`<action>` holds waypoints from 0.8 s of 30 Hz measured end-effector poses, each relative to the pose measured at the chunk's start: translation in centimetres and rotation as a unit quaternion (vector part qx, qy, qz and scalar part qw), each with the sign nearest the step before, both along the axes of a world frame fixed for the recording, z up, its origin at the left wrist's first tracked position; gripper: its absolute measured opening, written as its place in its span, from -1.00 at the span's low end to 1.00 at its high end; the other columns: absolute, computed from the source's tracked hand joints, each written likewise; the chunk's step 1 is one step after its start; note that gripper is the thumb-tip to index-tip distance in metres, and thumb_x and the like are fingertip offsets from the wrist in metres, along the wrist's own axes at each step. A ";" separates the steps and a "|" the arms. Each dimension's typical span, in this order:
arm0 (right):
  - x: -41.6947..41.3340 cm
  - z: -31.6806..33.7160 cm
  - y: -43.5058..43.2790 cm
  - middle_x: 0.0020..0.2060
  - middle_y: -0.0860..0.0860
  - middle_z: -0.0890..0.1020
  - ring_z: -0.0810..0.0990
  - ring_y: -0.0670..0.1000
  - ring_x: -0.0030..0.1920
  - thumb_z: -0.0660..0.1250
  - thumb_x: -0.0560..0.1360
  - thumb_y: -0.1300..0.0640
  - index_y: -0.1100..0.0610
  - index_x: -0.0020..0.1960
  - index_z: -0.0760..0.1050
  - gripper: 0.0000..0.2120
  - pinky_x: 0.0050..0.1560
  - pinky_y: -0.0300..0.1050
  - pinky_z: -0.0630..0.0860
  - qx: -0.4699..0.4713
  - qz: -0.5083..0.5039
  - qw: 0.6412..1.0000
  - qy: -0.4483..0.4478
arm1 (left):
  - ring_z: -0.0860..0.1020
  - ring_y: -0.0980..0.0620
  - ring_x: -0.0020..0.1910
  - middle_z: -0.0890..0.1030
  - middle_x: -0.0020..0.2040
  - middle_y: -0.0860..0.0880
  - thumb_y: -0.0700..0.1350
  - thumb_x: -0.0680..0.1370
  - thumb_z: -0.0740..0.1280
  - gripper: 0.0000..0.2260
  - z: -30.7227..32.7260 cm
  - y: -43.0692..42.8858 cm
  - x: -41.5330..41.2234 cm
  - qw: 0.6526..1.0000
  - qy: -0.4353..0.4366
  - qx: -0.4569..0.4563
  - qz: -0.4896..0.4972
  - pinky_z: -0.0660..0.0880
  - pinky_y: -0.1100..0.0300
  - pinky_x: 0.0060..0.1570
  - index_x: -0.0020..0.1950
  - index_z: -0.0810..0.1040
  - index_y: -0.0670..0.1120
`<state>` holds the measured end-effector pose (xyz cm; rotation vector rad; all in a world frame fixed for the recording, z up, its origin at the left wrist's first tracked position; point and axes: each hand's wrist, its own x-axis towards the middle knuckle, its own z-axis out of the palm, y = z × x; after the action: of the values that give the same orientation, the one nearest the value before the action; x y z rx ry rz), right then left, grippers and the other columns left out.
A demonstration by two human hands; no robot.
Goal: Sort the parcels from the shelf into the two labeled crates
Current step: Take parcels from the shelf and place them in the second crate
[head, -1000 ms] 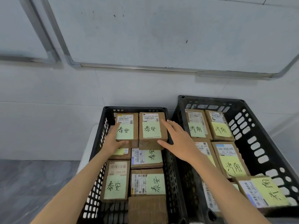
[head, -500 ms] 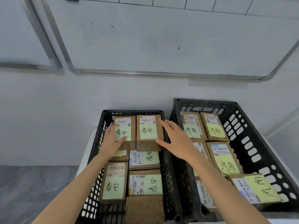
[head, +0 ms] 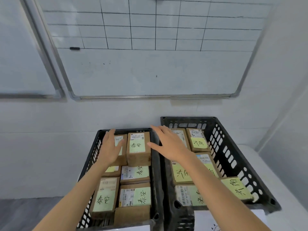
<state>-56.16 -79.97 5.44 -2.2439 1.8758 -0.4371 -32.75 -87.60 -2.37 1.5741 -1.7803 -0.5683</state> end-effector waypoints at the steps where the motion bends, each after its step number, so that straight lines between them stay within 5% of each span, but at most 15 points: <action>1: -0.4 0.8 0.7 0.55 0.05 0.17 0.10 0.08 0.56 0.18 0.60 -0.22 -0.03 0.59 0.02 -0.33 0.48 0.09 0.18 -0.004 0.005 1.000 0.002 | 0.11 -0.09 0.55 0.19 0.55 -0.13 -0.04 0.63 0.25 -0.44 0.7 0.8 -0.5 1.000 -0.001 -0.006 0.002 0.11 -0.03 0.51 0.56 0.13 -0.14; 18: -0.5 9.7 15.8 0.57 0.09 0.15 0.07 0.07 0.56 0.12 0.63 -0.18 0.01 0.60 0.03 -0.37 0.50 0.15 0.17 -0.056 0.176 0.982 0.026 | 0.24 -0.14 0.48 0.27 0.51 -0.16 0.02 0.63 0.23 -0.46 10.5 23.4 -2.2 0.989 0.009 -0.052 0.140 0.21 -0.04 0.42 0.55 0.16 -0.11; 24: 7.4 10.3 21.3 0.55 0.08 0.20 0.11 0.07 0.55 0.13 0.61 -0.23 0.02 0.60 0.04 -0.34 0.46 0.10 0.17 -0.083 0.275 0.958 0.012 | 0.13 -0.15 0.54 0.25 0.53 -0.16 0.04 0.64 0.21 -0.44 13.0 34.9 4.0 0.956 -0.098 -0.071 0.265 0.12 -0.06 0.47 0.57 0.14 -0.14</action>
<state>-48.77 -58.67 15.79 -2.7475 1.1696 -0.4816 -28.79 -52.69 10.68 1.9534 -1.4003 -0.0261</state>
